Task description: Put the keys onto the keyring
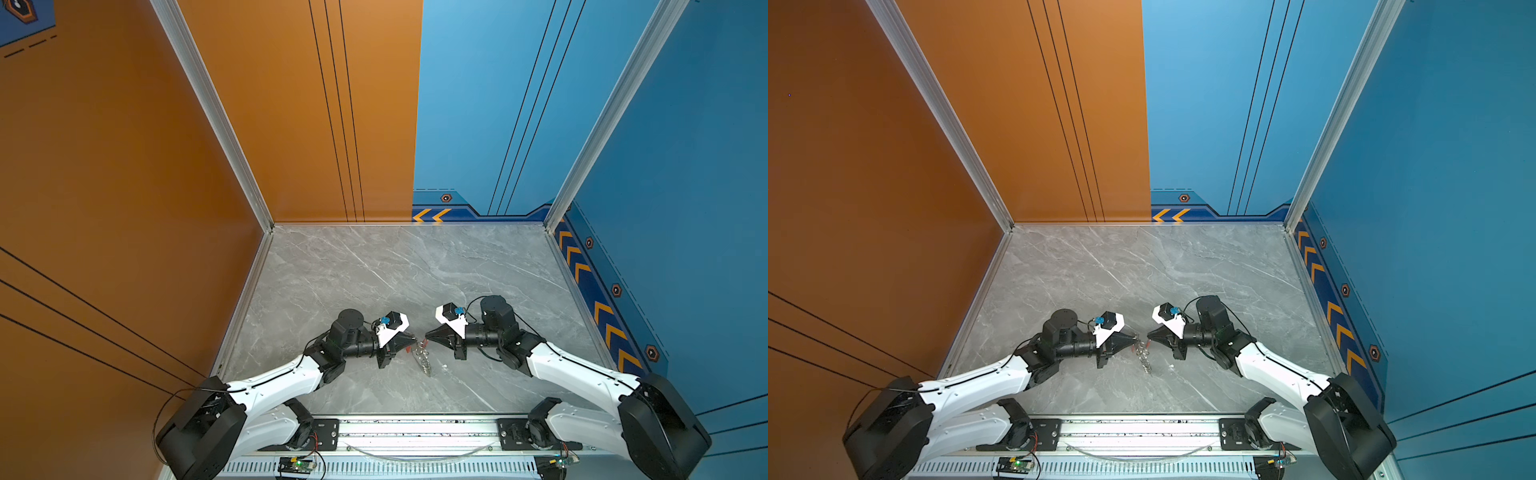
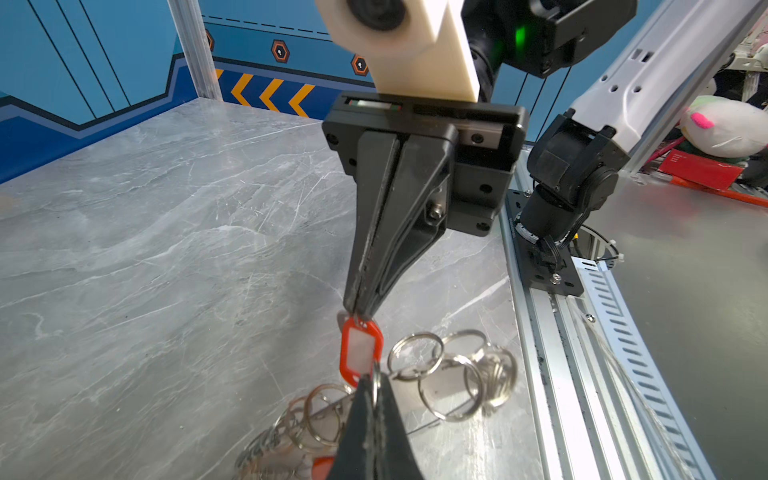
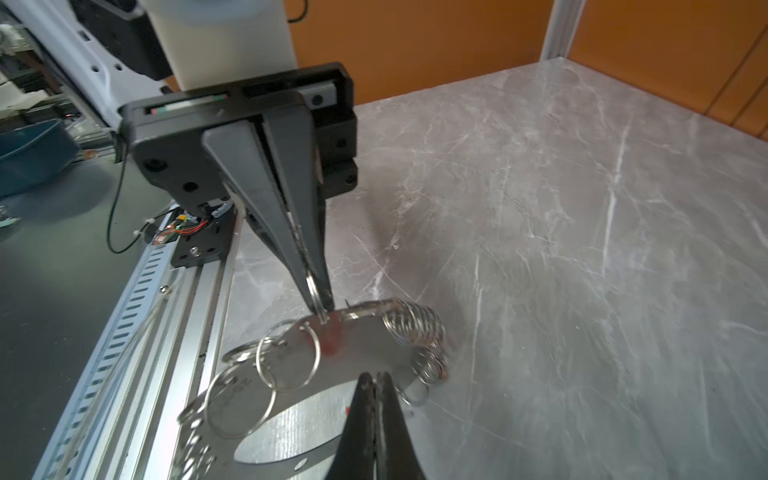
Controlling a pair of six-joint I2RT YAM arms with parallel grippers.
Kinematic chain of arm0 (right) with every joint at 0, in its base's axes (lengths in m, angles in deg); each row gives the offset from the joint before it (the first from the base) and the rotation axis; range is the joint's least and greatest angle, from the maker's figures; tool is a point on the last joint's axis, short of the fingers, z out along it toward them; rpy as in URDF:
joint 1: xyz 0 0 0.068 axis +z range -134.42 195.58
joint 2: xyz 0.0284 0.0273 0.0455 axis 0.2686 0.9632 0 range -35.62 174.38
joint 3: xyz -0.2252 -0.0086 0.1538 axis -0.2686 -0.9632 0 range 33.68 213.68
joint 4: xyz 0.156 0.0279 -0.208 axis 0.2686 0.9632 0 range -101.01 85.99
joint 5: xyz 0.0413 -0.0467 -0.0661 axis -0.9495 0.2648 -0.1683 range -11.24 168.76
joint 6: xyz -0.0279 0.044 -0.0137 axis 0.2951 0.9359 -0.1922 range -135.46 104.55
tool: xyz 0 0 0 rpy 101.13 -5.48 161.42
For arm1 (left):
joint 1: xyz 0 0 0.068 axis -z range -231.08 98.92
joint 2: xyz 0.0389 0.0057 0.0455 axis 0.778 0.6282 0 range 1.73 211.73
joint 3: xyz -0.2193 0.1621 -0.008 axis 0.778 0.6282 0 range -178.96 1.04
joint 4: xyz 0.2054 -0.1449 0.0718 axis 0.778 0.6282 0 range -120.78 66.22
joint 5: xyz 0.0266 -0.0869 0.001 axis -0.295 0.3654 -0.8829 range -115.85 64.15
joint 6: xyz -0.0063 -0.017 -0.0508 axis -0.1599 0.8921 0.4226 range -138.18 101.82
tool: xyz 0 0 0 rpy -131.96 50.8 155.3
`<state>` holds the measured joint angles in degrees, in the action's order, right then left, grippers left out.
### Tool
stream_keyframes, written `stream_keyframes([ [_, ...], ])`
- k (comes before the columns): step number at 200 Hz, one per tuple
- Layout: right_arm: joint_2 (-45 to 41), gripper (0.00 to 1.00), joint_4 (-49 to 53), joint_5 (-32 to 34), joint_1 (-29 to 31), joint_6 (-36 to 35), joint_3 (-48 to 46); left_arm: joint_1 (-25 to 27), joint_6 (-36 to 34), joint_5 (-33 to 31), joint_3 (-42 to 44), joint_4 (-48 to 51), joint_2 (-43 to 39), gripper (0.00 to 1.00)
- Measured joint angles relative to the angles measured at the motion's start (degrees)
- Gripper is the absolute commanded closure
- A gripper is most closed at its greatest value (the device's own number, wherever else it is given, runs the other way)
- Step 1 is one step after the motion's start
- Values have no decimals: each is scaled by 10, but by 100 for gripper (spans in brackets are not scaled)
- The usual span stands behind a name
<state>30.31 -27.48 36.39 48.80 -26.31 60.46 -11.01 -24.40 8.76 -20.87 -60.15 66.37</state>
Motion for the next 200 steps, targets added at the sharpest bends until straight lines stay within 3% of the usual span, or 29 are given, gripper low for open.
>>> stream_keyframes([
  [31, -15, 100, 22, 99, 3, 77, -2, 0, 0, -17, 4, 0, -9, 100],
  [58, -3, 100, 102, 199, 13, 177, 18, 0, 0, -23, 5, 0, -9, 100],
  [120, 26, 99, 226, 328, 53, 367, 39, 0, 0, -32, 5, 0, -10, 100],
  [174, 66, 71, 303, 410, 62, 391, 85, 0, 0, -31, 5, 0, -10, 100],
  [200, 51, 70, 332, 413, 66, 347, 112, 0, 0, -20, 5, 0, -7, 100],
])
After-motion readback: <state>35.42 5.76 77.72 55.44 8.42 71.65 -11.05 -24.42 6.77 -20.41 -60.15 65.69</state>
